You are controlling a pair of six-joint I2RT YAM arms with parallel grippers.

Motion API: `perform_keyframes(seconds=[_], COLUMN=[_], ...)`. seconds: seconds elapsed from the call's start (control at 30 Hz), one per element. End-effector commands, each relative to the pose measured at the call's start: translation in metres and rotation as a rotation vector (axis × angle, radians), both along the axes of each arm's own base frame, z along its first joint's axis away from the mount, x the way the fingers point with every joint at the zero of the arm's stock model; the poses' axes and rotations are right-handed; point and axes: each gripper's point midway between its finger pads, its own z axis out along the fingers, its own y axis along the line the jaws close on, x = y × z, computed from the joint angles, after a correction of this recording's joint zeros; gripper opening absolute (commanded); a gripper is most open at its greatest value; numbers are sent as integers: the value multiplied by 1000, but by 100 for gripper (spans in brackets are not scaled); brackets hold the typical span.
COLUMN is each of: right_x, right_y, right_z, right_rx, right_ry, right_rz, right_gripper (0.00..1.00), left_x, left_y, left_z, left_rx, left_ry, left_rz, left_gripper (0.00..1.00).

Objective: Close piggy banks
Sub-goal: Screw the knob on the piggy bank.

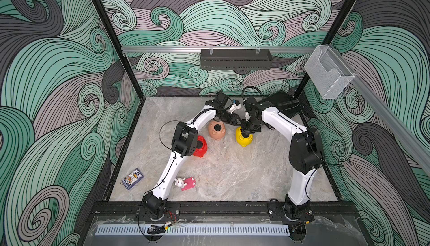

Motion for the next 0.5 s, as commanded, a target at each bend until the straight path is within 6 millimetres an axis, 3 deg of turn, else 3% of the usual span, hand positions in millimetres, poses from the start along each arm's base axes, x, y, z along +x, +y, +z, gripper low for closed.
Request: perform_keyframes(seconds=[0.0, 0.47], right_x=[16, 17], right_y=[-10, -4], right_z=[-11, 4], right_rx=[-51, -13], right_ry=[-53, -87], right_rz=[-16, 11], right_gripper=[0, 0], left_x=[-39, -36], left_y=[-7, -5], left_z=[-33, -32], left_rx=[86, 94], left_ry=[107, 96], left_rz=[-68, -60], left_gripper=[58, 58])
